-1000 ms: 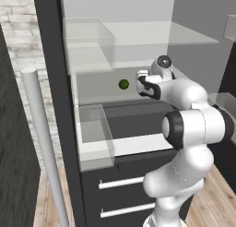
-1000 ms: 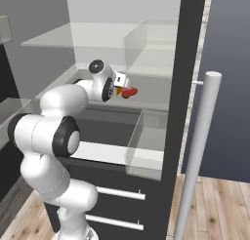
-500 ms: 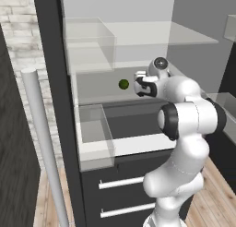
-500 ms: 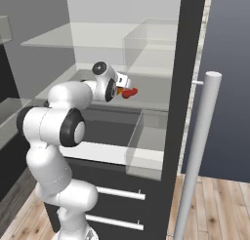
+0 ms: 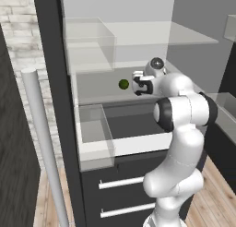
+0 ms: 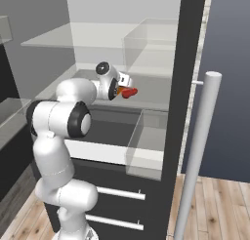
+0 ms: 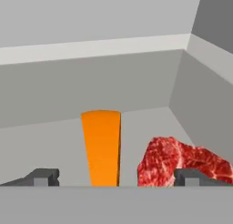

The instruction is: Take the cheese, steak, and lime from the fridge and place them on the plate on the dining counter to create an appetizer plate.

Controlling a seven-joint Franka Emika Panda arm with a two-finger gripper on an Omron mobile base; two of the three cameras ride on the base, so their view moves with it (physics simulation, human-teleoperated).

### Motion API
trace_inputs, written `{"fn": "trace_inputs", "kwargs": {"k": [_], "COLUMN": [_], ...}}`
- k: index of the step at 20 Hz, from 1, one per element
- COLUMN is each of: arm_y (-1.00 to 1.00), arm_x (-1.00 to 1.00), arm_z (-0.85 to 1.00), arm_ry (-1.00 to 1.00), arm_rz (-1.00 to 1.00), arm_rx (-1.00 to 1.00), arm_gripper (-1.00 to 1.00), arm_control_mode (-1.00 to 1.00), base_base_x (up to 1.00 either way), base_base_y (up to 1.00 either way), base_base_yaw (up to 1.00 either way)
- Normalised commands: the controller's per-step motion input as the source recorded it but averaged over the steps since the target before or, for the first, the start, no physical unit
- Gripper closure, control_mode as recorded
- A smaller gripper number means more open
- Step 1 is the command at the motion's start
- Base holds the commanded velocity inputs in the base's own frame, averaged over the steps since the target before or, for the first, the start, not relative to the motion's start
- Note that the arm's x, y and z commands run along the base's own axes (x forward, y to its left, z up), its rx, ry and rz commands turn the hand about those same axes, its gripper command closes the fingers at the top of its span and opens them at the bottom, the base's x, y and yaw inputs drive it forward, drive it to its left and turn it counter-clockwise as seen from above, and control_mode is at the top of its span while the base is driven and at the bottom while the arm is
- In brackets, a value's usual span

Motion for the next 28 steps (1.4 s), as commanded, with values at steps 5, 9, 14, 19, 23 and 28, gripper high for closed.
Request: {"fn": "trace_inputs", "kwargs": {"k": [5,9,14,19,23,28], "arm_y": [0.00,0.00,0.03,0.11,0.02,0.00], "arm_x": [0.34,0.21,0.02,0.00,-0.03,-0.29], "arm_z": [-0.18,-0.27,-0.47,-0.67,-0.51,-0.17], "arm_ry": [0.01,0.02,0.05,0.10,0.04,-0.01], "arm_rz": [0.00,0.00,0.00,0.00,0.00,0.00], "arm_rx": [0.00,0.00,0.00,0.00,0.00,0.00], "arm_gripper": [-1.00,-1.00,-1.00,1.00,1.00,1.00], "arm_control_mode": [-1.00,-1.00,-1.00,-1.00,-1.00,-1.00], "base_base_x": [0.00,0.00,0.00,0.00,0.00,0.00], "base_base_y": [0.00,0.00,0.00,0.00,0.00,0.00], "base_base_yaw": [0.00,0.00,0.00,0.00,0.00,0.00]}}
